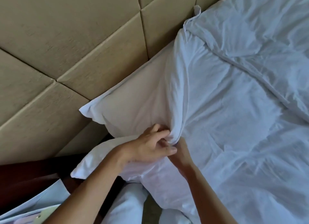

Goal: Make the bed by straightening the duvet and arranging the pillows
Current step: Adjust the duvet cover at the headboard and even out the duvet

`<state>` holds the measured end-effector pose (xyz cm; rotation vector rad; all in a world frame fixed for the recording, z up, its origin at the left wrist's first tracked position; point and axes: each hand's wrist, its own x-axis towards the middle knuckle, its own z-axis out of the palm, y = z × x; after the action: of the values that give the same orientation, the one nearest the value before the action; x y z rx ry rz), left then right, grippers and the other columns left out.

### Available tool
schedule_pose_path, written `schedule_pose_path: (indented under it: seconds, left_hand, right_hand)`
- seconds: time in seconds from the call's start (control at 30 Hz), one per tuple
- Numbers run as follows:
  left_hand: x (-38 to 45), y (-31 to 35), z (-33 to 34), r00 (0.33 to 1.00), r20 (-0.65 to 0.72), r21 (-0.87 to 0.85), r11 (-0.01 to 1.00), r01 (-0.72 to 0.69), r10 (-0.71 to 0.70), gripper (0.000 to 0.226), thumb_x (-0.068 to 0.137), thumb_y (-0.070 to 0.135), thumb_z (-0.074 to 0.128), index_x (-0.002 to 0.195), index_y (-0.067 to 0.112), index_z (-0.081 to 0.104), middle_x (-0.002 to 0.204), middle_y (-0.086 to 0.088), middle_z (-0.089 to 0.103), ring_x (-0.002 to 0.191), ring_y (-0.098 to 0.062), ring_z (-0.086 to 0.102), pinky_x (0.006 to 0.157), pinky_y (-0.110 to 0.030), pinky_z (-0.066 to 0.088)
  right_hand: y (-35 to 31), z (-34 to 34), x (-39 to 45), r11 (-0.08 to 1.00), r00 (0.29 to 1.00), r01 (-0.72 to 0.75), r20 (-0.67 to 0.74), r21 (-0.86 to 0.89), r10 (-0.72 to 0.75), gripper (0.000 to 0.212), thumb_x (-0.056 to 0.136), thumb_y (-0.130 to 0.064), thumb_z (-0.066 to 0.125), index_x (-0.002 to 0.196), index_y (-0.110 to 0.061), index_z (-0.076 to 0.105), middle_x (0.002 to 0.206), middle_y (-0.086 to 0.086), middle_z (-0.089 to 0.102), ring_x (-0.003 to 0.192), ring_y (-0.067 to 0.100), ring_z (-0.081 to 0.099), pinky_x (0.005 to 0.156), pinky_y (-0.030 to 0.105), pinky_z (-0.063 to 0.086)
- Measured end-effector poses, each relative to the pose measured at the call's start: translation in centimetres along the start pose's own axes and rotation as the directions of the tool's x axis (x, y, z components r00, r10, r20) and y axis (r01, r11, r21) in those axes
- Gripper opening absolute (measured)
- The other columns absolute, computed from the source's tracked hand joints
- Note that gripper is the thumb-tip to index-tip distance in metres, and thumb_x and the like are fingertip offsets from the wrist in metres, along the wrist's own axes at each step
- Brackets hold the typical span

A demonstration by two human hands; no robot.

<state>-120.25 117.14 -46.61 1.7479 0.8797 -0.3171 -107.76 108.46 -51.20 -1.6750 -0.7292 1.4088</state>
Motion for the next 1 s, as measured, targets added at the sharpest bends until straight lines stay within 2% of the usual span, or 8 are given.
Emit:
schedule_pose_path:
  seconds: [0.27,0.4,0.5,0.6,0.73,0.83,0.93,1.0]
  left_hand:
    - [-2.4,-4.7,1.9,0.899,-0.341,0.155,0.927,0.342,-0.275,0.104,0.055,0.066,0.079,0.141,0.045,0.026,0.141,0.012,0.034,0.129,-0.016,0.040,0.102,-0.039,0.042]
    - [-4.6,-5.1,3.9,0.808,-0.404,0.197,0.822,0.535,-0.429,0.063,0.072,0.071,0.064,0.118,0.029,0.056,0.105,0.001,0.068,0.097,-0.026,0.065,0.078,-0.034,0.052]
    - [-5.7,-3.7,6.3,0.724,-0.421,-0.053,0.811,0.583,-0.547,0.043,0.084,0.058,0.059,0.097,0.017,0.065,0.094,-0.006,0.070,0.087,-0.027,0.066,0.075,-0.036,0.057]
    - [-7.8,-1.5,8.8,0.571,-0.414,-0.551,0.695,0.463,-0.709,0.040,0.083,0.049,0.055,0.104,0.016,0.061,0.101,-0.006,0.067,0.092,-0.029,0.065,0.084,-0.040,0.056]
    - [-10.0,3.1,10.6,0.625,-0.361,-0.804,0.571,0.169,-0.693,0.008,0.093,0.021,0.059,0.087,0.018,0.063,0.086,-0.007,0.069,0.082,-0.024,0.064,0.072,-0.031,0.048]
    - [-10.6,6.1,10.1,0.630,-0.353,-0.880,0.474,0.028,-0.692,0.011,0.089,0.007,0.059,0.087,0.013,0.067,0.084,-0.015,0.069,0.077,-0.026,0.064,0.071,-0.032,0.050]
    - [-11.3,8.5,9.4,0.678,-0.246,-0.961,0.267,-0.077,-0.692,0.006,0.090,0.009,0.063,0.095,0.007,0.067,0.085,-0.012,0.068,0.078,-0.025,0.065,0.071,-0.029,0.053]
    - [-11.8,10.0,9.4,0.716,-0.214,-0.976,0.177,-0.128,-0.665,0.007,0.090,0.009,0.064,0.095,0.003,0.065,0.089,-0.013,0.067,0.081,-0.025,0.064,0.073,-0.031,0.054]
  right_hand:
    - [0.5,1.4,-1.2,0.969,0.970,-0.182,-0.129,0.168,0.204,0.018,0.088,-0.041,0.070,0.081,-0.024,0.070,0.092,0.006,0.076,0.090,0.021,0.072,0.086,0.046,0.058]
    - [0.6,0.4,-2.4,0.986,0.973,-0.161,-0.157,0.046,0.166,0.033,0.091,-0.041,0.066,0.086,-0.009,0.072,0.090,0.011,0.075,0.089,0.024,0.072,0.083,0.046,0.058]
    - [0.9,-0.4,-4.3,0.988,0.994,-0.067,-0.093,-0.140,0.054,0.031,0.095,-0.034,0.059,0.109,-0.007,0.066,0.106,0.012,0.072,0.102,0.030,0.068,0.088,0.047,0.056]
    - [1.2,-1.2,-8.7,0.845,0.974,0.215,0.175,-0.489,-0.147,0.083,0.092,-0.027,0.067,0.157,-0.026,0.016,0.159,-0.007,0.021,0.140,0.003,0.026,0.111,0.024,0.034]
    - [0.9,0.1,-14.8,0.745,0.856,0.395,0.510,-0.538,-0.085,0.121,0.077,-0.047,0.079,0.155,-0.033,-0.012,0.163,-0.013,-0.019,0.150,0.006,-0.017,0.124,0.036,0.011]
    - [-0.3,1.3,-18.1,0.872,0.882,0.322,0.452,-0.369,-0.134,0.141,0.061,-0.052,0.088,0.153,-0.033,-0.017,0.162,-0.019,-0.010,0.151,0.003,-0.007,0.123,0.036,0.018]
    - [-2.7,0.9,-21.2,0.868,0.912,0.360,0.327,-0.342,-0.249,0.118,0.067,-0.046,0.084,0.140,-0.061,-0.008,0.138,-0.052,-0.003,0.136,-0.020,0.009,0.113,0.013,0.022]
    - [-3.4,0.2,-22.6,0.869,0.942,0.322,0.223,-0.376,-0.252,0.096,0.079,-0.032,0.074,0.143,-0.056,0.007,0.136,-0.045,0.021,0.129,-0.016,0.031,0.104,0.013,0.031]
